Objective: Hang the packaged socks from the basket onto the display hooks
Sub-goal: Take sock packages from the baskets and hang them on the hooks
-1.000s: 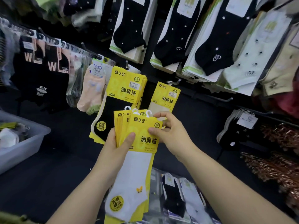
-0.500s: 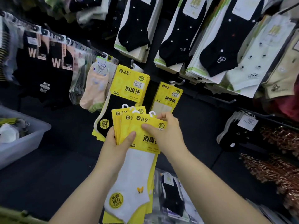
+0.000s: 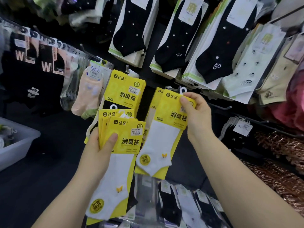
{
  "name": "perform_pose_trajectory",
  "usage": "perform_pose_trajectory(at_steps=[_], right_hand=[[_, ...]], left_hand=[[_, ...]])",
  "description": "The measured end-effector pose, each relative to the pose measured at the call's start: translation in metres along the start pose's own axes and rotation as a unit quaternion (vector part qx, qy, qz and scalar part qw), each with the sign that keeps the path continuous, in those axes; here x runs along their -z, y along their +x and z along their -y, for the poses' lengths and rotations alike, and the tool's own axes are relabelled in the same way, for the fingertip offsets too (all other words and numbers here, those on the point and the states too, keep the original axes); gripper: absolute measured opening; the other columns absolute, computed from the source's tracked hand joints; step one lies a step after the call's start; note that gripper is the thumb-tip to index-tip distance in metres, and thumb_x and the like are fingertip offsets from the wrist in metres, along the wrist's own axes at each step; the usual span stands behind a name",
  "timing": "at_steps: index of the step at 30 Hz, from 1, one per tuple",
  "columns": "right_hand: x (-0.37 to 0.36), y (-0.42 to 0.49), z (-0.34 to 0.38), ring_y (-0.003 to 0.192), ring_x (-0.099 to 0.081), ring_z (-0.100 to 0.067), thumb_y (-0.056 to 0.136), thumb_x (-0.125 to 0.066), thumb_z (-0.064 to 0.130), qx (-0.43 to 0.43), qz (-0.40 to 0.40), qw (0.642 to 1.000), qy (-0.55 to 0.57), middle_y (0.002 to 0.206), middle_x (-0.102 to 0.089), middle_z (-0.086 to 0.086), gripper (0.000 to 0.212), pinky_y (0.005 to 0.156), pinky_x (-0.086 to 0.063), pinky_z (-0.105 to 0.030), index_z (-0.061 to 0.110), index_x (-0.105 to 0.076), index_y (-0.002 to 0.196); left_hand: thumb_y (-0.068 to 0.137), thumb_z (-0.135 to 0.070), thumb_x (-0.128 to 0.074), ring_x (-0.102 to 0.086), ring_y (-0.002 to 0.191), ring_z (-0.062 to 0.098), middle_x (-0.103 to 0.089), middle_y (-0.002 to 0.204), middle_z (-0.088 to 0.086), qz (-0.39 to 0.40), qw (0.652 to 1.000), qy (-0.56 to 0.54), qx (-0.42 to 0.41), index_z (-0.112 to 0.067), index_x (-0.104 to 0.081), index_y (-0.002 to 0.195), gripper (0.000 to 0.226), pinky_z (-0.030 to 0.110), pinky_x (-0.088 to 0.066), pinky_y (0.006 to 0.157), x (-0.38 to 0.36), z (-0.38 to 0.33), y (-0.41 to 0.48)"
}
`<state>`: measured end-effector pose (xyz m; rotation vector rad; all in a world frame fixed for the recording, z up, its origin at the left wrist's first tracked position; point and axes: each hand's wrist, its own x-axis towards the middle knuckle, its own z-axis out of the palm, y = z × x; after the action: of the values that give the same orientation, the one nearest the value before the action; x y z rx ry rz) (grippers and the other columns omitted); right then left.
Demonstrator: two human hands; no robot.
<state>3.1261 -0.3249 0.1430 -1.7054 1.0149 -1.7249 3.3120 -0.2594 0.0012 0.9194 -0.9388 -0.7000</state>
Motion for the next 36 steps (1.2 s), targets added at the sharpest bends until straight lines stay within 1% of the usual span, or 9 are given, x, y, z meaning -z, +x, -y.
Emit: perform_pose_trajectory(at_steps=[5,11,16,20,25,28,31,33,36], right_hand=[[-0.002,0.008,0.005,0.060,-0.057,0.004,0.087,-0.066,0.019,0.057,0.014,0.997,-0.044,0.063,-0.061,0.019,0.016,0.056,-0.049,-0.013,0.034,-0.067,0.080],[-0.010,0.013,-0.002,0.067,-0.060,-0.005,0.089,-0.063,0.026,0.004,-0.025,0.998,-0.055,0.071,-0.062,0.009,0.011,0.068,-0.057,-0.036,0.032,-0.068,0.082],[-0.017,0.018,-0.002,0.077,-0.064,-0.019,0.091,-0.060,0.029,-0.019,-0.040,0.997,-0.060,0.077,-0.065,0.001,0.010,0.081,-0.056,-0.049,0.031,-0.066,0.083],[-0.022,0.029,-0.012,0.073,-0.060,-0.020,0.092,-0.058,0.027,-0.067,-0.033,0.995,-0.066,0.076,-0.063,0.000,0.009,0.079,-0.056,-0.046,0.028,-0.064,0.085],[-0.031,0.060,-0.025,0.060,-0.052,-0.009,0.094,-0.055,0.021,-0.102,-0.041,0.989,-0.098,0.072,-0.056,0.004,0.013,0.060,-0.046,-0.028,0.016,-0.064,0.101],[-0.035,0.073,-0.036,0.083,-0.059,-0.017,0.092,-0.059,0.026,-0.144,-0.056,0.979,-0.131,0.098,-0.059,-0.004,0.038,0.079,-0.051,-0.036,0.008,-0.049,0.124],[-0.035,0.061,-0.043,0.118,-0.046,-0.032,0.088,-0.063,0.029,-0.163,-0.122,0.953,-0.223,0.135,-0.040,-0.014,0.050,0.098,-0.043,-0.043,0.010,-0.039,0.128],[-0.035,0.035,-0.042,0.119,-0.045,-0.028,0.088,-0.063,0.030,-0.110,-0.082,0.964,-0.227,0.131,-0.042,-0.010,0.041,0.098,-0.042,-0.039,0.014,-0.045,0.122],[-0.039,-0.020,-0.034,0.099,-0.055,-0.010,0.088,-0.061,0.043,-0.078,0.119,0.980,-0.140,0.108,-0.056,0.005,0.023,0.073,-0.045,-0.019,0.024,-0.055,0.101]], left_hand=[[0.092,-0.031,-0.055,-0.068,0.093,0.008,-0.072,0.102,-0.011,0.003,1.000,0.009,0.011,-0.038,-0.057,0.107,0.016,0.032,-0.052,0.079,-0.001,0.003,-0.001],[0.091,-0.032,-0.055,-0.068,0.082,-0.004,-0.072,0.092,-0.022,0.004,1.000,0.016,0.017,-0.034,-0.058,0.105,0.014,0.019,-0.047,0.066,-0.006,0.006,-0.003],[0.091,-0.032,-0.055,-0.068,0.084,-0.001,-0.072,0.095,-0.016,0.001,1.000,0.019,0.022,-0.034,-0.059,0.109,0.018,0.020,-0.047,0.067,-0.004,0.007,-0.002],[0.091,-0.032,-0.056,-0.068,0.084,0.000,-0.072,0.095,-0.017,-0.001,1.000,0.014,0.025,-0.037,-0.058,0.106,0.016,0.022,-0.048,0.069,-0.003,0.010,-0.001],[0.090,-0.033,-0.056,-0.068,0.084,-0.002,-0.071,0.094,-0.023,0.006,1.000,0.004,0.026,-0.038,-0.058,0.103,0.014,0.024,-0.050,0.071,-0.003,0.010,0.001],[0.090,-0.034,-0.056,-0.069,0.085,-0.001,-0.072,0.095,-0.021,0.009,1.000,0.006,0.023,-0.037,-0.058,0.105,0.015,0.024,-0.050,0.071,-0.004,0.011,0.001],[0.091,-0.035,-0.056,-0.069,0.086,0.002,-0.072,0.096,-0.021,0.011,1.000,0.003,0.028,-0.038,-0.058,0.104,0.014,0.028,-0.052,0.072,-0.004,0.011,0.001],[0.091,-0.036,-0.056,-0.070,0.091,0.008,-0.072,0.098,-0.017,0.010,0.999,-0.010,0.037,-0.039,-0.057,0.105,0.014,0.036,-0.055,0.079,-0.006,0.010,0.000],[0.091,-0.036,-0.057,-0.070,0.096,0.015,-0.073,0.103,-0.010,0.019,0.998,-0.039,0.051,-0.037,-0.057,0.108,0.017,0.047,-0.054,0.088,-0.011,0.008,-0.003]])
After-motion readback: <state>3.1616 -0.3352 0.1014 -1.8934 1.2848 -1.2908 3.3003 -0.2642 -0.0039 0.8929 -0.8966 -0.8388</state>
